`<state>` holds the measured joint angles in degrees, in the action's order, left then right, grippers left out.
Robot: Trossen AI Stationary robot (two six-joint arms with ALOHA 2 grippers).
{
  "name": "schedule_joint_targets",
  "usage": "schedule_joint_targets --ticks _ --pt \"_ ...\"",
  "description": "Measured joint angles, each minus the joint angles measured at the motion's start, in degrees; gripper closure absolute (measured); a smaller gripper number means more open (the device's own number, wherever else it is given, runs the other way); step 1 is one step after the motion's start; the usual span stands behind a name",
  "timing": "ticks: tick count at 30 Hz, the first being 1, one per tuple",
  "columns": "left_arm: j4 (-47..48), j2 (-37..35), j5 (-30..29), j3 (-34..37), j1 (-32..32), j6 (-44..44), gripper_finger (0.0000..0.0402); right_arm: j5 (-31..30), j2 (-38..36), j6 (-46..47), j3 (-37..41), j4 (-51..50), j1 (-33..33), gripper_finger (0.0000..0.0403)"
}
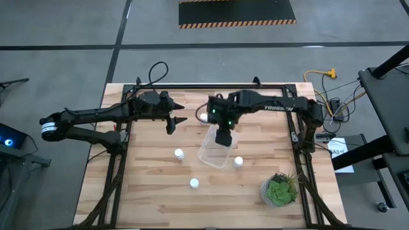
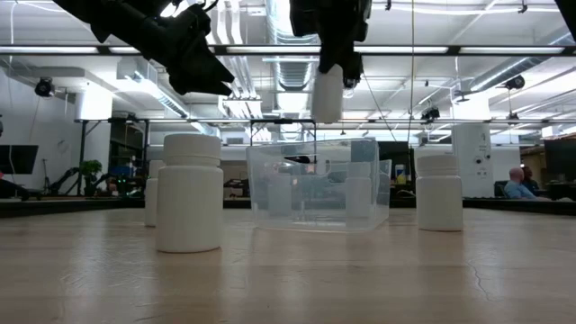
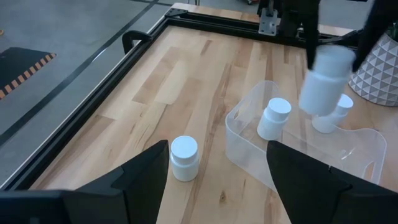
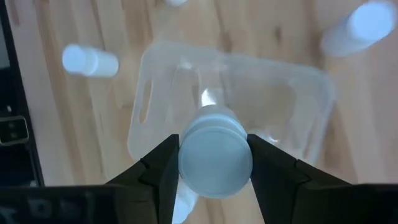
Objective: Pick and place pill bottles into a basket
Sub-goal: Put the medicine bottle into the transparent bin
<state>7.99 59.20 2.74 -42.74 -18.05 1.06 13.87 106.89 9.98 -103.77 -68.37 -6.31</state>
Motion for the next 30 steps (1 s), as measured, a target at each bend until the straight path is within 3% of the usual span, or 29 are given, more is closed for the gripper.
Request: schedule_joint_targets --ticks 10,21,30 --pt "0.0 0.0 0.0 0.0 0.0 0.0 0.0148 -0.3 0.1 3.3 7.0 3.7 4.9 0.0251" --pt "0.0 0.0 0.0 0.0 0.0 0.1 0.0148 -4.1 0.1 3.6 16.2 10.9 5.3 0.0251" --pt "0.0 0.0 0.0 0.0 0.0 0.1 0.0148 -5.5 0.1 5.8 19.4 15.4 5.2 0.0251"
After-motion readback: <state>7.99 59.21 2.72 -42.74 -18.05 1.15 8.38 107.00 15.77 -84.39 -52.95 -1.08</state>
